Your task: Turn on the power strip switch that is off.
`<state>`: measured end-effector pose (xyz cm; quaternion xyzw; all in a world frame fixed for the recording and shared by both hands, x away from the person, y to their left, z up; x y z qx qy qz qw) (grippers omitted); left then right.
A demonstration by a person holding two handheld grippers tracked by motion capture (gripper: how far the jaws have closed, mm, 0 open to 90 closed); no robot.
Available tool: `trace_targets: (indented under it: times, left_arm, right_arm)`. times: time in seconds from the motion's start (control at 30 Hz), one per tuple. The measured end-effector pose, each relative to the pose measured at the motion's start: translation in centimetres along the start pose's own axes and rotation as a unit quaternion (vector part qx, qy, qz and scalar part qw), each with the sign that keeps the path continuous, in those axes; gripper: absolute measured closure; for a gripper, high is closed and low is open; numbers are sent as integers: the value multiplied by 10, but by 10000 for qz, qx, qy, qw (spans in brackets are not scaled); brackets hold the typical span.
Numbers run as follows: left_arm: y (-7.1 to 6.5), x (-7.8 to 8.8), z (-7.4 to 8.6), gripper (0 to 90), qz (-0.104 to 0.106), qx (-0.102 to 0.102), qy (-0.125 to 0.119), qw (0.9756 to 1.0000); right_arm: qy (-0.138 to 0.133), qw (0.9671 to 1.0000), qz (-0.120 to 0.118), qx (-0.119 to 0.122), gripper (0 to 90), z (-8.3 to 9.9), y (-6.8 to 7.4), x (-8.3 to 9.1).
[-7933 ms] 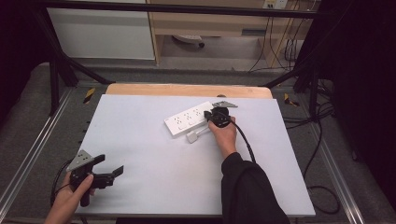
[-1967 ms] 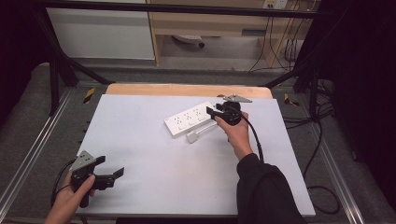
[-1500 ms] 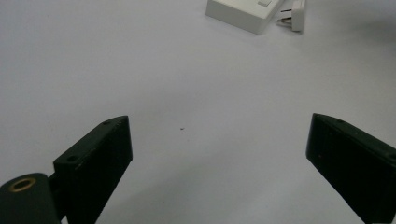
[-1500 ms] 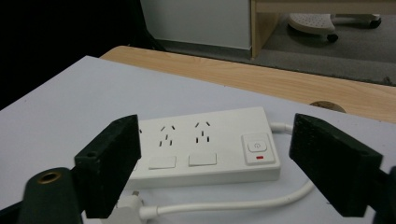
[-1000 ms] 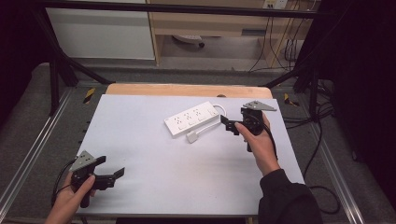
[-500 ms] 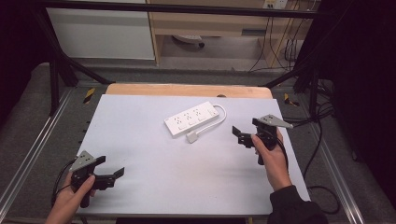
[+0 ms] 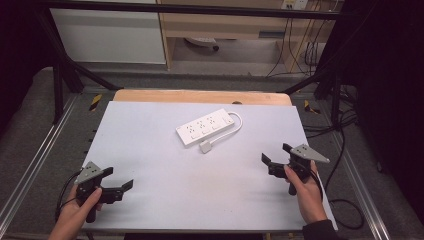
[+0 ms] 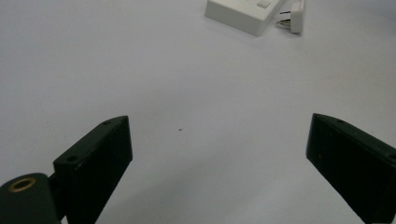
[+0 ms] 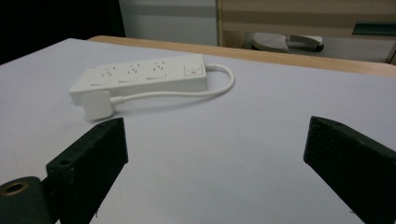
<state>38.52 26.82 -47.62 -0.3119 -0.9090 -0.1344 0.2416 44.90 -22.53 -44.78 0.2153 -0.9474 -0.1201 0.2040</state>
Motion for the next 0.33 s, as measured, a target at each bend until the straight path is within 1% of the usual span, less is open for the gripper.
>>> trace_targets:
  times: [0.1,0.2,0.27,0.33]
  left_arm:
    - [0,1,0,71,-4,-8,-9,10000]
    - [0,0,0,71,-2,-20,-3,10000]
    - [0,0,-1,71,-2,-30,-1,10000]
    - [-1,0,-1,71,4,-26,-12,10000]
  right_arm:
    - [120,9999,59,10,66,14,-5,5]
    - [276,9996,94,-42,62,28,-7,10]
    - [418,9990,162,-22,57,36,-10,12]
    - [547,9982,251,-56,57,42,-14,12]
Point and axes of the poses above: each handheld gripper's, and its own axes: x roughly backward along the jaws, z roughly out of its underside, y roughly to its left, the point moved 9 cm from there along -x, roughly forward along the jaws, and after that the axes turned 14 degrees about -x, right-handed, at the moved point
